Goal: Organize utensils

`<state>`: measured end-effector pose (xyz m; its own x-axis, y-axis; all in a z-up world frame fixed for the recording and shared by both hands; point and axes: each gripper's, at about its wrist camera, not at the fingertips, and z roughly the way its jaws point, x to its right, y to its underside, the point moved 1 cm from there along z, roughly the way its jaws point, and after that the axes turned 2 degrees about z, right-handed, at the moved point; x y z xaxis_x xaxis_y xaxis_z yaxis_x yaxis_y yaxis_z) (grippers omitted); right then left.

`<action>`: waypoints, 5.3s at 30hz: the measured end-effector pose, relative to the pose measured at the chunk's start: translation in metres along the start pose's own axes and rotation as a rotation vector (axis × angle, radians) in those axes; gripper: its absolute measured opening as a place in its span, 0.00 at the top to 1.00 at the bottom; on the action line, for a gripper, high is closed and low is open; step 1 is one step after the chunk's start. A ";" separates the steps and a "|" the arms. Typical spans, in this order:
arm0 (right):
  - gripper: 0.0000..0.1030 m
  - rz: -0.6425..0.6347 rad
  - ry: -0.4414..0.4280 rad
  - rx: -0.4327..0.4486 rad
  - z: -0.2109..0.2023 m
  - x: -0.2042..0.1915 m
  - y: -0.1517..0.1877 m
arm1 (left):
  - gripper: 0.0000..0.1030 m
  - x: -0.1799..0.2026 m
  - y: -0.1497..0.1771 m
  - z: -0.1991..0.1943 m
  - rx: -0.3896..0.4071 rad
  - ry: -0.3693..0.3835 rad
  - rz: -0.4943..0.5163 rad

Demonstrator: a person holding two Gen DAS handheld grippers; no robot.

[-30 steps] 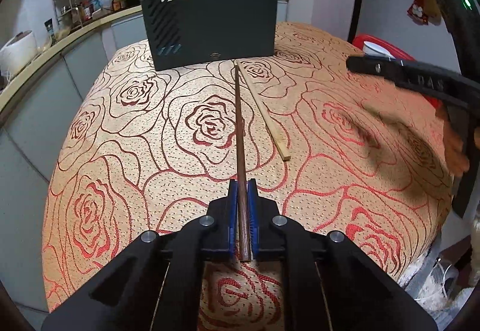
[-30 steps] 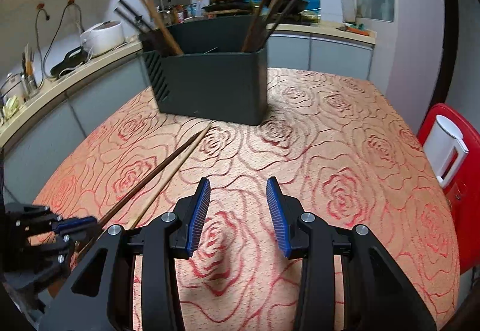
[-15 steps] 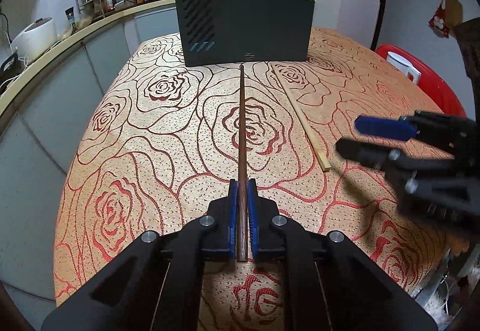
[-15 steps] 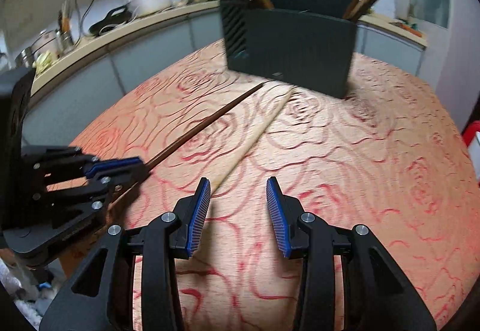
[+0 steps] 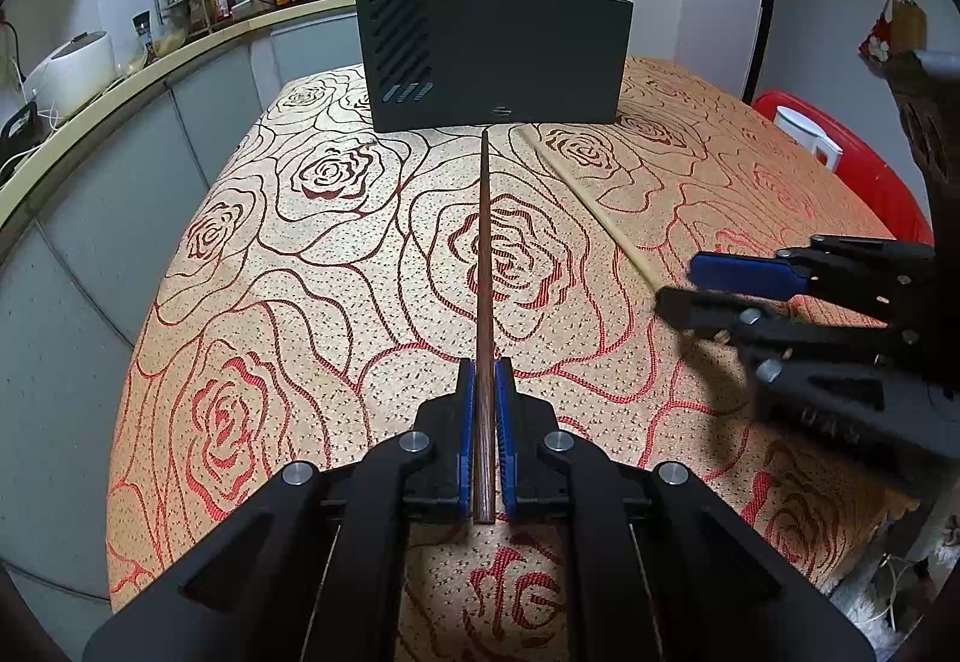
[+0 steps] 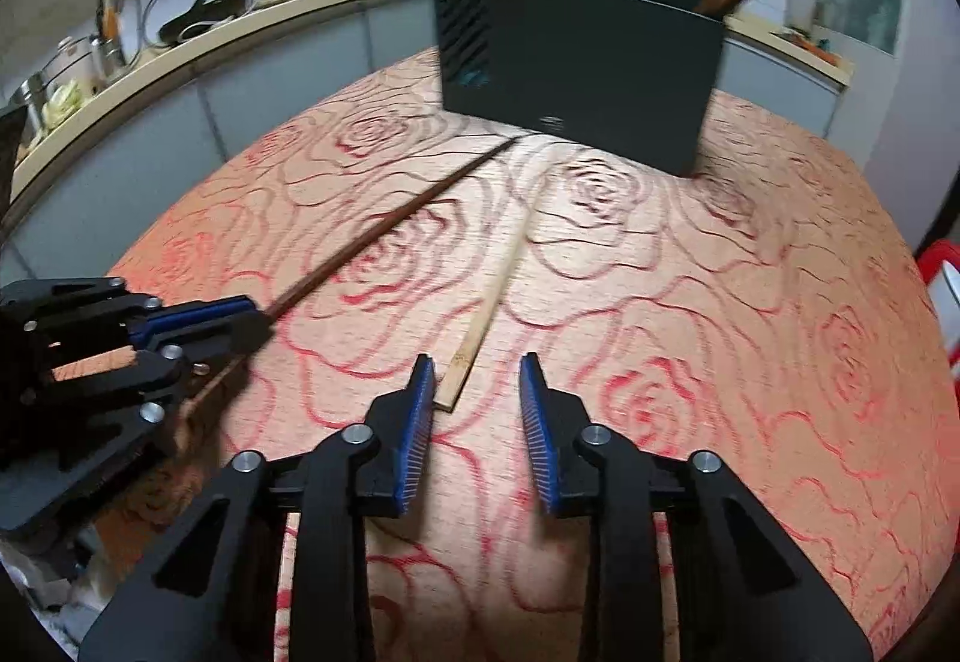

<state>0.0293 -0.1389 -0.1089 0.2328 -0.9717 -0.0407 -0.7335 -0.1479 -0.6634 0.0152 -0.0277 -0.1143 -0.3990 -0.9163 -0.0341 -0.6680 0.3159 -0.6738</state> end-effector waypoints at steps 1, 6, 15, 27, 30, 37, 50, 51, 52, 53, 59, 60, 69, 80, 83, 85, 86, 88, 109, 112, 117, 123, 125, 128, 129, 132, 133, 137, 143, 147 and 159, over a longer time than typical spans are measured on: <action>0.74 0.015 0.013 0.004 -0.002 0.005 0.002 | 0.94 0.000 0.000 0.000 0.001 -0.001 0.000; 0.74 0.066 0.020 0.018 -0.005 0.024 0.005 | 0.94 0.001 0.000 0.000 0.007 -0.009 0.005; 0.80 -0.004 0.022 0.039 0.002 0.005 0.001 | 0.93 0.002 0.000 0.000 0.013 -0.009 0.005; 0.92 0.001 0.013 0.049 0.001 0.004 0.001 | 0.93 0.003 0.001 0.000 0.024 -0.022 0.018; 0.92 -0.002 0.014 0.049 0.000 0.003 0.002 | 0.93 0.003 0.001 0.000 0.024 -0.024 0.020; 0.93 0.037 0.016 0.040 -0.005 0.015 0.004 | 0.94 0.003 0.001 -0.001 0.024 -0.032 0.024; 0.93 0.067 0.006 0.167 -0.059 0.030 -0.014 | 0.94 -0.020 -0.018 -0.046 0.148 -0.027 -0.054; 0.93 0.071 0.003 0.177 -0.063 0.032 -0.015 | 0.94 -0.022 -0.021 -0.052 0.163 -0.025 -0.057; 0.93 0.076 0.000 0.191 -0.069 0.034 -0.017 | 0.94 -0.023 -0.023 -0.057 0.178 -0.024 -0.060; 0.93 0.081 -0.004 0.202 -0.073 0.035 -0.019 | 0.94 -0.024 -0.026 -0.064 0.200 -0.023 -0.062; 0.93 0.107 -0.025 0.276 -0.100 0.046 -0.028 | 0.94 -0.025 -0.047 -0.090 0.284 -0.029 -0.063; 0.93 0.109 -0.028 0.284 -0.102 0.047 -0.029 | 0.94 -0.026 -0.051 -0.094 0.299 -0.030 -0.062; 0.93 0.130 -0.053 0.353 -0.122 0.057 -0.043 | 0.94 -0.029 -0.093 -0.114 0.372 -0.015 -0.049; 0.93 0.197 -0.107 0.362 -0.128 0.087 -0.097 | 0.94 -0.035 -0.159 -0.104 0.354 0.028 -0.017; 0.93 0.202 -0.100 0.374 -0.134 0.092 -0.115 | 0.94 -0.034 -0.174 -0.102 0.348 0.038 -0.011; 0.93 0.200 -0.091 0.384 -0.138 0.096 -0.128 | 0.94 -0.033 -0.182 -0.103 0.354 0.036 0.000; 0.93 0.198 -0.086 0.387 -0.139 0.098 -0.133 | 0.94 -0.032 -0.187 -0.104 0.359 0.035 0.006; 0.93 0.194 -0.081 0.394 -0.142 0.100 -0.145 | 0.94 -0.030 -0.198 -0.108 0.370 0.038 0.013; 0.93 0.192 0.027 0.465 -0.138 0.116 -0.233 | 0.94 -0.009 -0.325 -0.107 0.520 0.014 -0.038; 0.93 0.191 0.040 0.430 -0.124 0.117 -0.236 | 0.94 -0.008 -0.328 -0.093 0.509 0.013 -0.050; 0.93 0.192 0.048 0.368 -0.099 0.118 -0.232 | 0.94 -0.007 -0.321 -0.055 0.449 -0.005 -0.044; 0.93 0.192 0.052 0.328 -0.081 0.118 -0.229 | 0.93 -0.012 -0.313 -0.031 0.396 -0.011 -0.044; 0.92 0.201 0.037 0.315 -0.077 0.120 -0.228 | 0.87 -0.016 -0.313 -0.031 0.389 -0.010 -0.048; 0.82 0.204 0.032 0.305 -0.074 0.122 -0.227 | 0.49 -0.022 -0.311 -0.035 0.396 -0.012 -0.063; 0.71 0.208 0.033 0.306 -0.075 0.123 -0.226 | 0.44 -0.024 -0.309 -0.039 0.406 -0.018 -0.072; 0.65 0.221 0.035 0.330 -0.082 0.123 -0.224 | 0.35 -0.027 -0.305 -0.051 0.437 -0.048 -0.069; 0.65 0.219 0.031 0.337 -0.085 0.122 -0.223 | 0.33 -0.027 -0.304 -0.055 0.443 -0.058 -0.061; 0.62 0.205 0.031 0.364 -0.098 0.118 -0.218 | 0.22 -0.027 -0.293 -0.069 0.467 -0.079 -0.040; 0.42 0.200 0.049 0.407 -0.117 0.115 -0.203 | 0.15 -0.029 -0.272 -0.077 0.457 -0.086 -0.033; 0.30 0.209 0.060 0.415 -0.120 0.115 -0.189 | 0.12 -0.031 -0.255 -0.078 0.442 -0.112 -0.034; 0.07 0.221 0.094 0.418 -0.113 0.101 -0.137 | 0.07 -0.029 -0.186 -0.076 0.418 -0.216 -0.020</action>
<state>0.0810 -0.2374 0.0621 0.0276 -0.9868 -0.1598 -0.4350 0.1320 -0.8907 0.1032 -0.0408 0.0685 -0.2192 -0.9654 -0.1416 -0.3459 0.2126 -0.9139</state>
